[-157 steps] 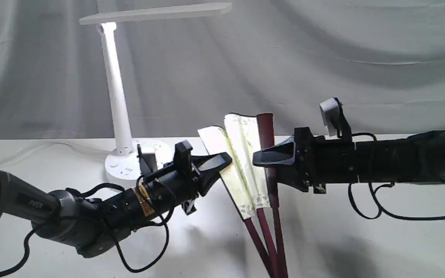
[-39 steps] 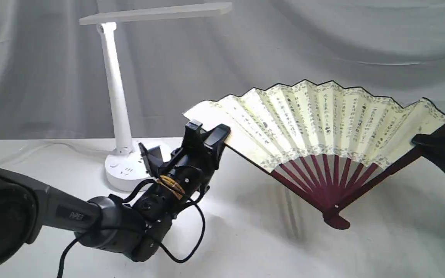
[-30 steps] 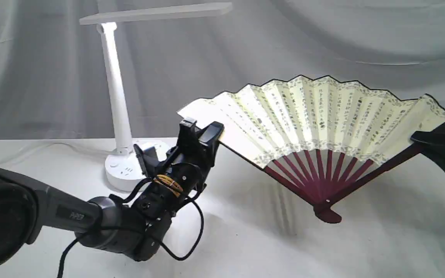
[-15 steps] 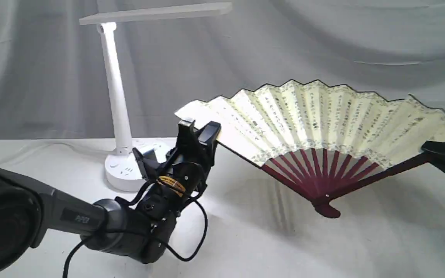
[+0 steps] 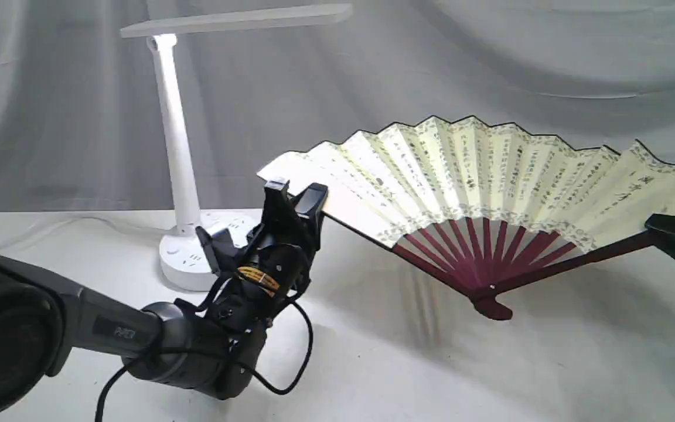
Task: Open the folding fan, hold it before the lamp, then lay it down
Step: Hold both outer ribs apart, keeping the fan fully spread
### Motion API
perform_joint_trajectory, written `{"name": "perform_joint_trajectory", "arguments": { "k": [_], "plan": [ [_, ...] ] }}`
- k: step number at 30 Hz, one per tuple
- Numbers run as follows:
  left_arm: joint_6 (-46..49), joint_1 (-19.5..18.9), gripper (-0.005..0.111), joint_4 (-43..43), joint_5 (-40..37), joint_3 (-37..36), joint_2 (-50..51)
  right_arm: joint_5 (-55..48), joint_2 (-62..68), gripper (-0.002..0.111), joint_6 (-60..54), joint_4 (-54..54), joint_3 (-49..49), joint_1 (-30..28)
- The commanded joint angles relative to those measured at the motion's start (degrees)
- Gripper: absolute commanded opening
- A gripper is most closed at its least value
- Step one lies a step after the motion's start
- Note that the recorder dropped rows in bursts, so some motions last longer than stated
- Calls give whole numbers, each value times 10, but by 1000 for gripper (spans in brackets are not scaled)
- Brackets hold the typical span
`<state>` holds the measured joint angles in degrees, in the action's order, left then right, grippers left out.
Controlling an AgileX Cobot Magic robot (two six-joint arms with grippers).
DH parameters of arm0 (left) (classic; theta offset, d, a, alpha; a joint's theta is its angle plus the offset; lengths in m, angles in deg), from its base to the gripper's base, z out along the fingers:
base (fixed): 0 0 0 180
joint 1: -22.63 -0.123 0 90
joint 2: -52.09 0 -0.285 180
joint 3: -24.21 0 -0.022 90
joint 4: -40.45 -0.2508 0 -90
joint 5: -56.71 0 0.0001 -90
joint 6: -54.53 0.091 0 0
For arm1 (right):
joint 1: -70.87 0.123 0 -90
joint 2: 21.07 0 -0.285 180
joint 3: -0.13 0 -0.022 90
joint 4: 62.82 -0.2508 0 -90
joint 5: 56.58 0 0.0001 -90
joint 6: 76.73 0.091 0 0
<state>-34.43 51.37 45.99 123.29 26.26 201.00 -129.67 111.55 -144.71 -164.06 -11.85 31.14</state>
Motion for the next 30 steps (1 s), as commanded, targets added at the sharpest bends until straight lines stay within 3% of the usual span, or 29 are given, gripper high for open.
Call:
{"name": "perform_joint_trajectory", "arguments": {
  "k": [1,18,30],
  "plan": [
    [-24,-5,0,62,34,4,-10,31,-4,0,-39,64,-1,-13],
    [-24,-5,0,73,34,17,-10,31,-4,0,-71,53,-60,-88],
    [-24,-5,0,76,34,17,-10,31,-4,0,-76,55,-61,-90]
  ]
}}
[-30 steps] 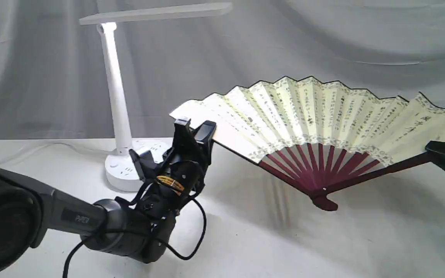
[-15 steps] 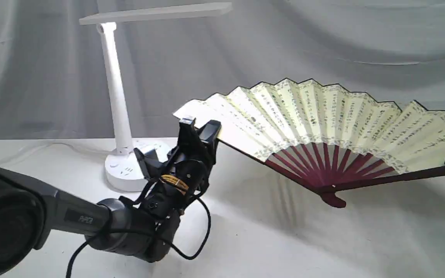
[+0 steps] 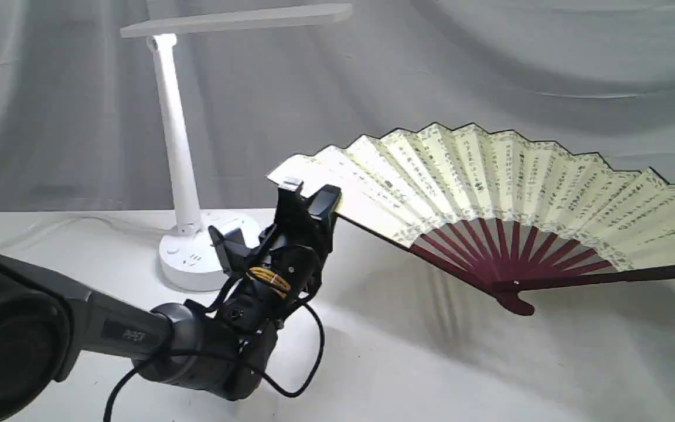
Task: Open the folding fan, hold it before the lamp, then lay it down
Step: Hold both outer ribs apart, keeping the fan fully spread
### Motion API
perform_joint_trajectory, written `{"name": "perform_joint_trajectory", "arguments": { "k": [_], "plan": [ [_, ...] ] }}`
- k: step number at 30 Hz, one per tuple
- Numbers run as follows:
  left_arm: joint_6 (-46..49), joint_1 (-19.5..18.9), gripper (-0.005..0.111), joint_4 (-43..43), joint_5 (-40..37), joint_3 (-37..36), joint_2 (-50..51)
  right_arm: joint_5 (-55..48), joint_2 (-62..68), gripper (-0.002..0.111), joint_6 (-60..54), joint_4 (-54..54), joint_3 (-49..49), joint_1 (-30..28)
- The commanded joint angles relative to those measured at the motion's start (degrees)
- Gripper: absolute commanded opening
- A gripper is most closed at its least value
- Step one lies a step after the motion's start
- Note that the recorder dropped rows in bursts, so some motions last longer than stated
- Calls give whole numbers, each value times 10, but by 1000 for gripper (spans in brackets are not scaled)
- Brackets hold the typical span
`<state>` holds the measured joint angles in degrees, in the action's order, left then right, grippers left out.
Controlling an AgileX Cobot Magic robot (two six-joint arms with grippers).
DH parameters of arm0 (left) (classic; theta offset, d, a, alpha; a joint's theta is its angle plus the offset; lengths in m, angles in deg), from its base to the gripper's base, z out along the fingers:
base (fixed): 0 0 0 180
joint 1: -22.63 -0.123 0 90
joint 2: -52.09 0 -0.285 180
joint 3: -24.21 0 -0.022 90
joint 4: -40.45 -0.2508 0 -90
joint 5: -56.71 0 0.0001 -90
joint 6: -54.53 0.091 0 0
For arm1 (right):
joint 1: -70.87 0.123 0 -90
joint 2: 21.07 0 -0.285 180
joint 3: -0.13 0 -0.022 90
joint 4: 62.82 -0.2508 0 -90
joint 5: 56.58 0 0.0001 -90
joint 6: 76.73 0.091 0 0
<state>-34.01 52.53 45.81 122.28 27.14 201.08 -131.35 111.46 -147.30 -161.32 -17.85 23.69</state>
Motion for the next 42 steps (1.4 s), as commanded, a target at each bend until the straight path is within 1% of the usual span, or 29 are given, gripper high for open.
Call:
{"name": "perform_joint_trajectory", "arguments": {
  "k": [1,7,9,13,16,20,25,29,42],
  "plan": [
    [-28,-16,0,78,44,8,-11,48,-3,0,-50,26,-1,-16],
    [-31,-16,0,79,44,8,-11,48,-3,0,-50,8,-1,-13],
    [-46,-16,0,94,44,8,-11,48,-3,0,-50,3,-1,-12],
    [-61,-19,0,91,44,8,-11,48,-3,0,-50,-14,-1,7],
    [-78,-19,0,106,44,3,-13,48,-3,0,-50,-14,-1,22],
    [-77,-19,0,140,44,-18,-24,48,-3,0,-48,-14,-1,19],
    [-76,-19,0,140,44,-19,-26,48,-3,0,-48,-14,-1,18],
    [-106,-19,0,140,44,-19,-26,48,-3,0,-46,-14,-1,18],
    [-107,-19,0,168,44,-19,-26,48,-3,0,-41,-14,-1,18]
  ]
}}
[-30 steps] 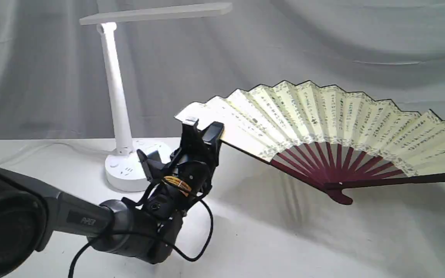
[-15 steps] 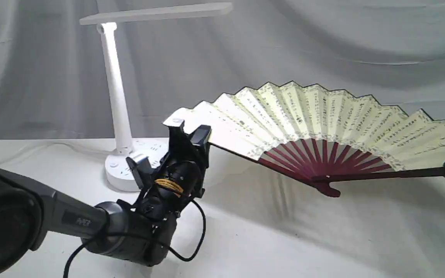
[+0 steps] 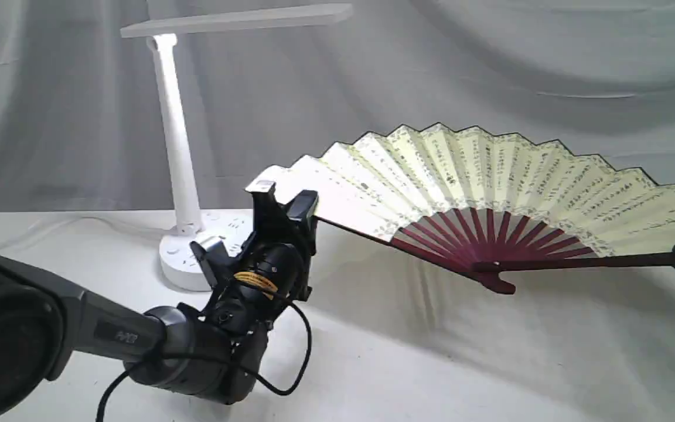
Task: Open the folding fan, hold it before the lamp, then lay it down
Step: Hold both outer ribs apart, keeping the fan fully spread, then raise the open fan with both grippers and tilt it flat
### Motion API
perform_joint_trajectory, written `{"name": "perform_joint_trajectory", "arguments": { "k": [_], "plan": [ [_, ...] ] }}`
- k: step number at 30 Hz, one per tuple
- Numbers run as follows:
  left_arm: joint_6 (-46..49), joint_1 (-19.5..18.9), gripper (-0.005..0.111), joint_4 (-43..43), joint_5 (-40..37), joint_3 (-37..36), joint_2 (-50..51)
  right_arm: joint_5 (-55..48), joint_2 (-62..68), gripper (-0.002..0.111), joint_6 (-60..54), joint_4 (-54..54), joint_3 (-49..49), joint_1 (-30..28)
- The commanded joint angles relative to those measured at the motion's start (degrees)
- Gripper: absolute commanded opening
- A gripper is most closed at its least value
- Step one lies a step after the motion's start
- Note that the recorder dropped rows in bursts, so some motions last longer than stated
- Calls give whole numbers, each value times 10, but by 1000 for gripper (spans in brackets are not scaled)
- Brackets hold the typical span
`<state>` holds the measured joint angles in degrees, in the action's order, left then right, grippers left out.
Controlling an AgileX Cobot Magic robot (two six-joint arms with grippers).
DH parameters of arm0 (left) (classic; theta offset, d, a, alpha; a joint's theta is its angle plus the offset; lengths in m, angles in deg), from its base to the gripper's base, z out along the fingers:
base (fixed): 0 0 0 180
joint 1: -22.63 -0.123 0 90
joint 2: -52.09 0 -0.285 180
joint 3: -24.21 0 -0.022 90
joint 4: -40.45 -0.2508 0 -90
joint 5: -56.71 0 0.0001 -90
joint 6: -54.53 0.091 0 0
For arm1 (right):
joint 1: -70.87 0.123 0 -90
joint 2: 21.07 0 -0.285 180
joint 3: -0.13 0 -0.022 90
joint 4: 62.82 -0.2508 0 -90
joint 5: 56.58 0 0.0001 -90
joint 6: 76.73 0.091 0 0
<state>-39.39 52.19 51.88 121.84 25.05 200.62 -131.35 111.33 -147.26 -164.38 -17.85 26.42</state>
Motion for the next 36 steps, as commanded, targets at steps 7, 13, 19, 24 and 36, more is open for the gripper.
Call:
{"name": "perform_joint_trajectory", "arguments": {
  "k": [7,13,19,24,36],
  "plan": [
    [-65,-16,0,103,48,2,-21,48,-7,0,-35,16,-1,-10],
    [-76,-16,0,100,48,2,-39,48,-39,0,-35,16,-1,-10],
    [-79,-16,0,92,48,1,-46,48,-65,0,-14,16,-1,-10],
    [-80,-16,0,115,48,-3,-56,48,-80,0,-10,16,-1,-6],
    [-66,-16,0,133,48,-91,-126,48,-85,0,3,16,1,25]
  ]
}}
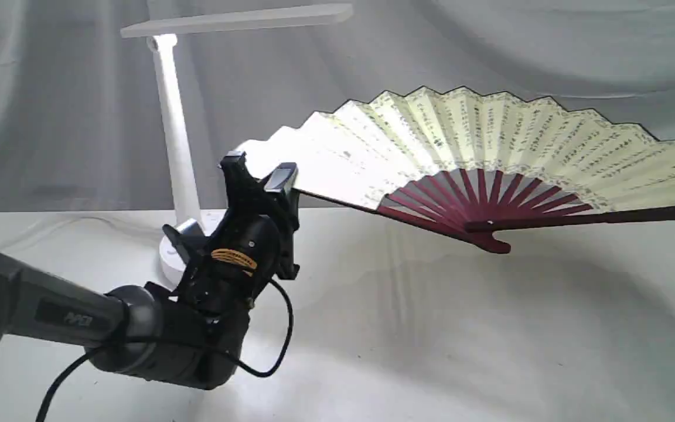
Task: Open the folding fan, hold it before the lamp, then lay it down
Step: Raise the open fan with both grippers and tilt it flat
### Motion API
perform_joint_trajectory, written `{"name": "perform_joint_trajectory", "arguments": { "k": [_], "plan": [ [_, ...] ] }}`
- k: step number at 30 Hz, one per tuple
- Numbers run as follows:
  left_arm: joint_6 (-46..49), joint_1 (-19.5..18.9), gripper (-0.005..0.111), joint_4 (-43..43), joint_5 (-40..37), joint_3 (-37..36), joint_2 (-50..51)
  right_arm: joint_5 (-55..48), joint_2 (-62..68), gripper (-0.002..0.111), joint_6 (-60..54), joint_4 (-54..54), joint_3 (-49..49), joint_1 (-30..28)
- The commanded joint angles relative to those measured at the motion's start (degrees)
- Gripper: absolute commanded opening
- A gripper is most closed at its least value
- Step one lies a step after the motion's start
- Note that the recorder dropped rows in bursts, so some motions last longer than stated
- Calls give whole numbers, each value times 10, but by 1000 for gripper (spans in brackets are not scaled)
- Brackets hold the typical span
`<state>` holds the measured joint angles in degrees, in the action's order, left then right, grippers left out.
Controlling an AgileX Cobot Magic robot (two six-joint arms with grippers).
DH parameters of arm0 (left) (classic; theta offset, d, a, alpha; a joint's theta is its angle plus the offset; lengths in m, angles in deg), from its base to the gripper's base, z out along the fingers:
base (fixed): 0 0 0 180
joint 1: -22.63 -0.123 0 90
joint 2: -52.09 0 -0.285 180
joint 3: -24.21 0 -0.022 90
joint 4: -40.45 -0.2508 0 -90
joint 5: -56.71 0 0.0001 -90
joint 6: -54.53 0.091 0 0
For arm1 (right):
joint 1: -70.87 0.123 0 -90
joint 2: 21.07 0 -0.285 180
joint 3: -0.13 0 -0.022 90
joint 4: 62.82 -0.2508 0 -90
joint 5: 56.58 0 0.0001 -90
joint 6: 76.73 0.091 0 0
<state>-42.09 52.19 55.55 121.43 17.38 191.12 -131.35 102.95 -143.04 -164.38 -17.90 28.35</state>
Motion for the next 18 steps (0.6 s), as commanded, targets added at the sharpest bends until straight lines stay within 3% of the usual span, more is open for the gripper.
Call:
{"name": "perform_joint_trajectory", "arguments": {
  "k": [1,18],
  "plan": [
    [-39,-16,0,96,52,-22,-36,48,-1,0,-39,16,2,13],
    [-34,-16,0,137,52,-167,-153,48,-20,0,-20,16,2,60]
  ]
}}
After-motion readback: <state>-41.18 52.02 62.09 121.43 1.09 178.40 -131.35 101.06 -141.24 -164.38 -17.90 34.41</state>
